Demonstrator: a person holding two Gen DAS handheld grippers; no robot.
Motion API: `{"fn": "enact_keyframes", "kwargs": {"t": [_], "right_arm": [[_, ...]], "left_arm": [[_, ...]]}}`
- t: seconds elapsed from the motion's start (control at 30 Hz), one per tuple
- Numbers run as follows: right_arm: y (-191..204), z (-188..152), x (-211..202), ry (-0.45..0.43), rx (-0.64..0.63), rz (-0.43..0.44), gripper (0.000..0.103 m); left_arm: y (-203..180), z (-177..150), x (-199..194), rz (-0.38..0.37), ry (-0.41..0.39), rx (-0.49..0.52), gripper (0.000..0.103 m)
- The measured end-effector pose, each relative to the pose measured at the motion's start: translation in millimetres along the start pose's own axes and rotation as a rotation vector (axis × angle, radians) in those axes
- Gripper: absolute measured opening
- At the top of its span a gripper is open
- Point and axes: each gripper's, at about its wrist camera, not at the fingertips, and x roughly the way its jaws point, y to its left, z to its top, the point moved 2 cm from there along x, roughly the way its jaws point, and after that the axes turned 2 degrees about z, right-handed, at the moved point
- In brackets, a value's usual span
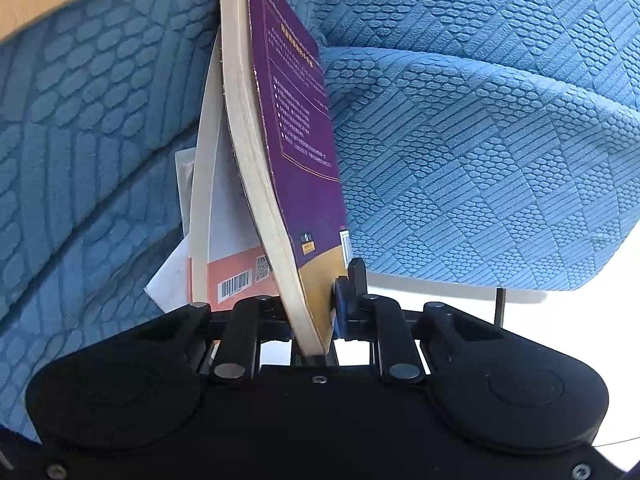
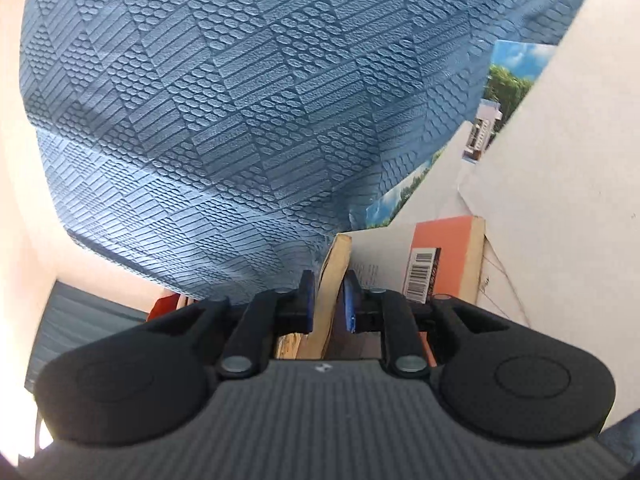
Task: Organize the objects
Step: 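Lift the purple book off the orange book with both grippers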
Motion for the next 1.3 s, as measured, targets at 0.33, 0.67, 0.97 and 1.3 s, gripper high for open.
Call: {"fn": "enact_keyframes", "kwargs": {"t": [0.33, 0.67, 0.97, 1.3], "right_arm": [[-5, -5, 27, 0.047, 0.039, -0.074, 0.029], [30, -17, 10, -0.007, -0.060, -0.092, 0.020], [88, -38, -2, -0.060, -0.255, -0.157, 0.021], [136, -57, -20, -0.105, -0.342, -0.193, 0.021]], "left_arm": [[-17, -3, -13, 0.115, 0.019, 0.133, 0.015], [-35, 3, -32, 0.107, 0.022, 0.165, 0.019], [-67, 5, -62, 0.128, 0.030, 0.260, 0.024], [-97, 2, -96, 0.088, 0.078, 0.318, 0.025]]}}
